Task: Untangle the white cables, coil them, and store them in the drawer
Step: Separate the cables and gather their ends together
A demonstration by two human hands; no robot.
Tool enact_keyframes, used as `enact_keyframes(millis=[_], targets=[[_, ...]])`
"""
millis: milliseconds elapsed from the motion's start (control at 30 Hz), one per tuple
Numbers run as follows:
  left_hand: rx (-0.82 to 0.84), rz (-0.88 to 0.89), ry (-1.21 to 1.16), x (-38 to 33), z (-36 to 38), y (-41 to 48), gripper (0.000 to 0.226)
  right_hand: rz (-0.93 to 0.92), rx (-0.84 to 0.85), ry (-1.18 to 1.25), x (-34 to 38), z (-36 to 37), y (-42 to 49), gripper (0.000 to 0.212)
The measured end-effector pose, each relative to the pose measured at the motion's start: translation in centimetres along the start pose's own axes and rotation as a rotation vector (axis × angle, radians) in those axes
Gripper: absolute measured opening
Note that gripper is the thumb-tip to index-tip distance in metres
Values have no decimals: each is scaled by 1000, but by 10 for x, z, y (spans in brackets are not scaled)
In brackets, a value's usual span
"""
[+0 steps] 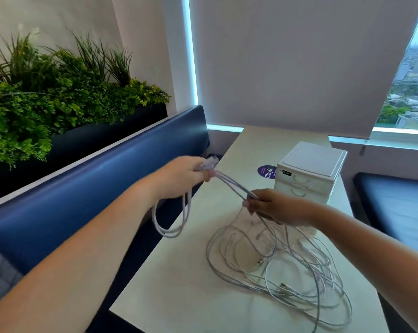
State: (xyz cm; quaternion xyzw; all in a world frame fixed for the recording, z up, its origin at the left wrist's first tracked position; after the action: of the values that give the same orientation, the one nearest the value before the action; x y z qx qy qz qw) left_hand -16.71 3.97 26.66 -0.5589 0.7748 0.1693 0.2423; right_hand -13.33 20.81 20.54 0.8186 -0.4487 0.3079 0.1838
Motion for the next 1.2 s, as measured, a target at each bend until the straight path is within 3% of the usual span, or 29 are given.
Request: enact_keyframes(millis=[100, 267, 633, 733, 833, 1100, 1200], targets=[[-126, 55, -23, -10, -31, -3, 24, -25, -74, 58, -2, -9, -8, 32], [-273, 121, -43, -38, -52, -6, 31, -105, -143, -90, 13, -22, -3, 27], [-673, 115, -176, -28, -121, -16, 33, -31, -156, -219, -25, -22, -11, 33], [-712, 118, -132, -26, -126, -15, 39, -10, -165, -208, -35, -22, -13, 32], [-773, 108, -232, -24, -138, -17, 41, 13, -116, -260, -46, -16, -15, 32], [-906, 37, -436, -4, -163, -17, 26, 129, -115, -238, -82, -8, -22, 33], [-927, 2, -376, 3, -160, -19, 26, 175, -71, -244, -97, -3, -25, 31]])
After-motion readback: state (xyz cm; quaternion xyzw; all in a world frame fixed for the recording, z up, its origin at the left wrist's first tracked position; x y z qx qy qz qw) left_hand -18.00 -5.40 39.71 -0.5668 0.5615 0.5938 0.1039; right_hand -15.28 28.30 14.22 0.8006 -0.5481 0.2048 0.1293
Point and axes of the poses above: each hand's wrist, its own y-axis towards the middle knuckle, its own z-axis out of the palm, x = y × z, the point moved 8 cm from there along y, towards the middle knuckle, and after that the axes turned 10 degrees about -z, right-handed, at the moved point
